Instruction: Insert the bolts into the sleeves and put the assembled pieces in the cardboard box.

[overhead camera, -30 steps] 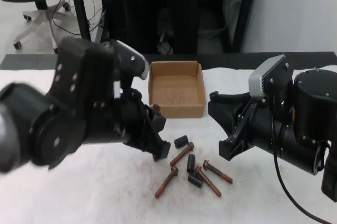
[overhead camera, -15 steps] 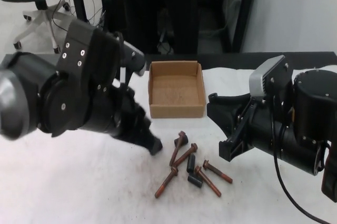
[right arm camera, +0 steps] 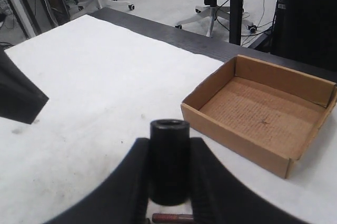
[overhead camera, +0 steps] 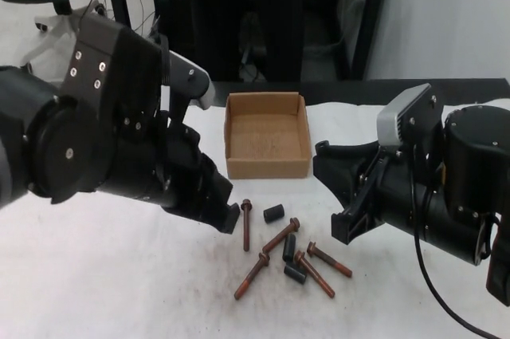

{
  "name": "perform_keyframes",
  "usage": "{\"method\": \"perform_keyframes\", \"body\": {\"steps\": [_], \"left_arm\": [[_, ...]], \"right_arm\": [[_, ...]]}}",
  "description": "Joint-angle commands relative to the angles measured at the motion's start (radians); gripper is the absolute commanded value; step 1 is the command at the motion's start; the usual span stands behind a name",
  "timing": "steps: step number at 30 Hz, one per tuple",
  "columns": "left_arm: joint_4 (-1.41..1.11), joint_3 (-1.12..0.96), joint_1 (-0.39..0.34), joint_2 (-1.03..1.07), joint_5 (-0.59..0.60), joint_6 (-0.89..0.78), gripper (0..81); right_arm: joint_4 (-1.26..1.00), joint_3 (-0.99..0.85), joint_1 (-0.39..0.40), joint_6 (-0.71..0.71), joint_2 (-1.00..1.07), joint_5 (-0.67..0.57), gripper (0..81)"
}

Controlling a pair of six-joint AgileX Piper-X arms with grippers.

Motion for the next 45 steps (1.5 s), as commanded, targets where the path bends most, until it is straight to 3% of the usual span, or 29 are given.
{"method": "perform_keyframes", "body": {"steps": [1, 7, 12, 14, 20, 26, 33, 45], "left_arm": [[-0.02, -0.007, 0.002, 0.019, 0.013, -0.015, 0.2], [-0.044, -0.048, -0.01, 0.132, 0.013, -0.087, 2.8], [-0.041, -0.178, -0.03, 0.292, 0.003, -0.172, 21.0], [-0.04, -0.237, -0.035, 0.351, -0.032, -0.219, 24.5], [0.07, -0.389, -0.034, 0.487, -0.157, -0.308, 24.5], [0.145, -0.413, -0.034, 0.531, -0.177, -0.411, 24.5], [0.196, -0.416, -0.059, 0.558, -0.176, -0.412, 24.5], [0.199, -0.422, -0.086, 0.616, -0.211, -0.399, 24.5]], "right_arm": [[-0.012, -0.007, 0.0, 0.004, -0.008, -0.011, 0.8], [-0.012, -0.007, 0.0, 0.011, -0.008, -0.05, 0.8], [-0.012, -0.007, 0.0, 0.057, -0.008, -0.054, 0.8], [-0.012, -0.007, 0.0, 0.057, -0.008, -0.054, 0.8], [-0.012, -0.007, -0.005, 0.059, -0.008, -0.054, 0.8], [-0.012, -0.007, -0.042, 0.076, -0.008, -0.046, 0.8], [-0.012, -0.007, -0.104, 0.076, -0.008, -0.055, 0.8], [-0.012, -0.007, -0.115, 0.091, -0.008, -0.083, 0.8]]}}
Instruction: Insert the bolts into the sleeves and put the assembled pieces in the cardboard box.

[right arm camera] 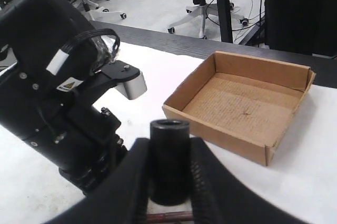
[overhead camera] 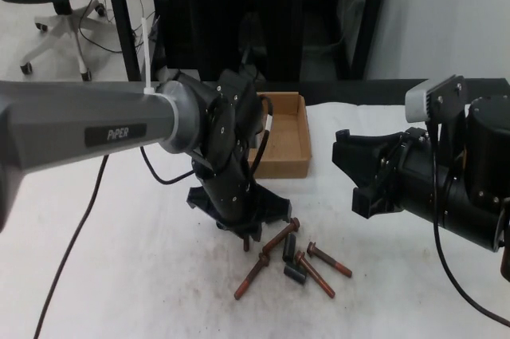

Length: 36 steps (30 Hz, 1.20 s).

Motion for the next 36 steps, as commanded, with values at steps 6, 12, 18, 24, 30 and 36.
{"method": "perform_keyframes", "body": {"steps": [6, 12, 18, 24, 30, 36], "left_arm": [[-0.007, -0.012, -0.002, -0.005, -0.065, 0.044, 24.5], [-0.007, -0.012, 0.004, -0.005, -0.08, 0.044, 24.5], [-0.01, -0.02, 0.005, 0.013, -0.08, 0.044, 24.5], [0.005, -0.028, 0.003, 0.044, -0.08, 0.044, 24.5], [0.006, -0.028, 0.003, 0.044, -0.08, 0.066, 6.6], [0.171, -0.07, 0.005, 0.039, -0.072, 0.245, 0.2]], "right_arm": [[-0.012, -0.007, -0.006, 0.004, -0.008, -0.013, 0.8], [-0.012, -0.007, -0.006, 0.004, -0.008, -0.013, 0.8], [-0.012, -0.007, -0.006, 0.004, -0.008, -0.013, 0.8], [-0.012, -0.007, -0.006, 0.004, -0.008, -0.013, 0.8], [-0.012, -0.007, -0.006, 0.004, -0.008, -0.013, 0.8], [-0.012, -0.007, -0.006, 0.004, -0.008, -0.013, 0.8]]}}
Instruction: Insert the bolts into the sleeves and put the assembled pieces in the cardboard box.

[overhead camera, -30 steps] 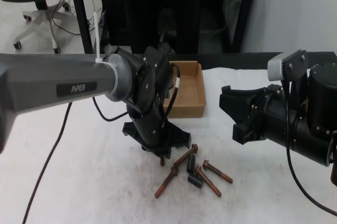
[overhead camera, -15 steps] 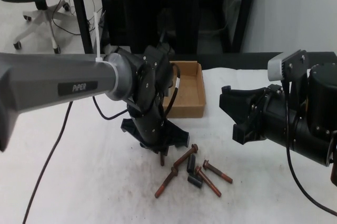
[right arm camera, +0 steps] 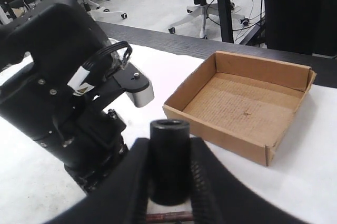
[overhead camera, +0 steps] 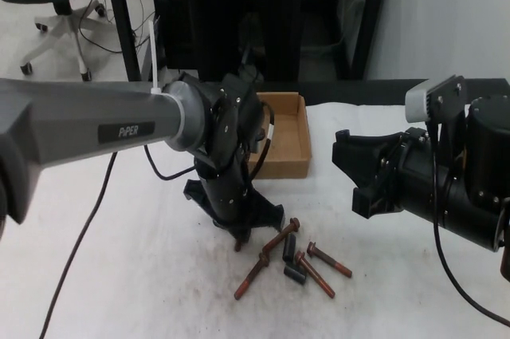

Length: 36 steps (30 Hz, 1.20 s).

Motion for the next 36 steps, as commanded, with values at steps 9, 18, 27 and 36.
{"method": "perform_keyframes", "body": {"steps": [9, 18, 27, 36], "left_arm": [[0.288, -0.033, 0.002, -0.14, -0.167, 0.395, 0.2], [0.311, 0.065, 0.014, -0.185, -0.157, 0.463, 0.2], [0.169, 0.187, 0.014, -0.185, -0.112, 0.472, 0.2], [0.102, 0.215, 0.014, -0.185, -0.004, 0.477, 2.2]], "right_arm": [[-0.012, -0.007, -0.004, 0.002, -0.008, -0.009, 0.8], [-0.012, -0.007, -0.004, 0.002, -0.008, -0.068, 0.8], [-0.012, -0.007, -0.004, 0.002, -0.008, -0.084, 0.8], [-0.012, -0.007, -0.004, 0.002, -0.008, -0.084, 0.8]]}}
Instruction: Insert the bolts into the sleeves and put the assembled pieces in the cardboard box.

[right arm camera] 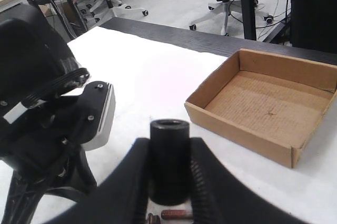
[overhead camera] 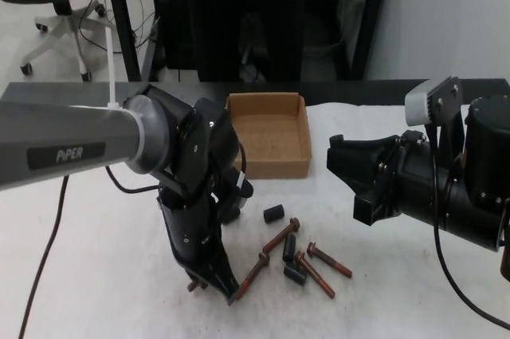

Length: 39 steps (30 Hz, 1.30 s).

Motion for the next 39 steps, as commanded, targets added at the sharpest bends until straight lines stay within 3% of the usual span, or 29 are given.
{"method": "perform_keyframes", "body": {"steps": [1, 8, 39], "left_arm": [[-0.008, 0.001, 0.003, -0.006, 0.052, 0.008, 5.2], [-0.001, 0.001, 0.003, -0.006, 0.052, 0.008, 21.7], [-0.091, 0.001, 0.0, 0.022, 0.083, -0.047, 21.8]], "right_arm": [[-0.012, -0.007, -0.004, 0.002, -0.008, -0.009, 0.8], [-0.012, -0.007, -0.004, 0.002, -0.008, -0.009, 0.8], [-0.012, -0.007, -0.004, 0.002, -0.008, -0.009, 0.8]]}}
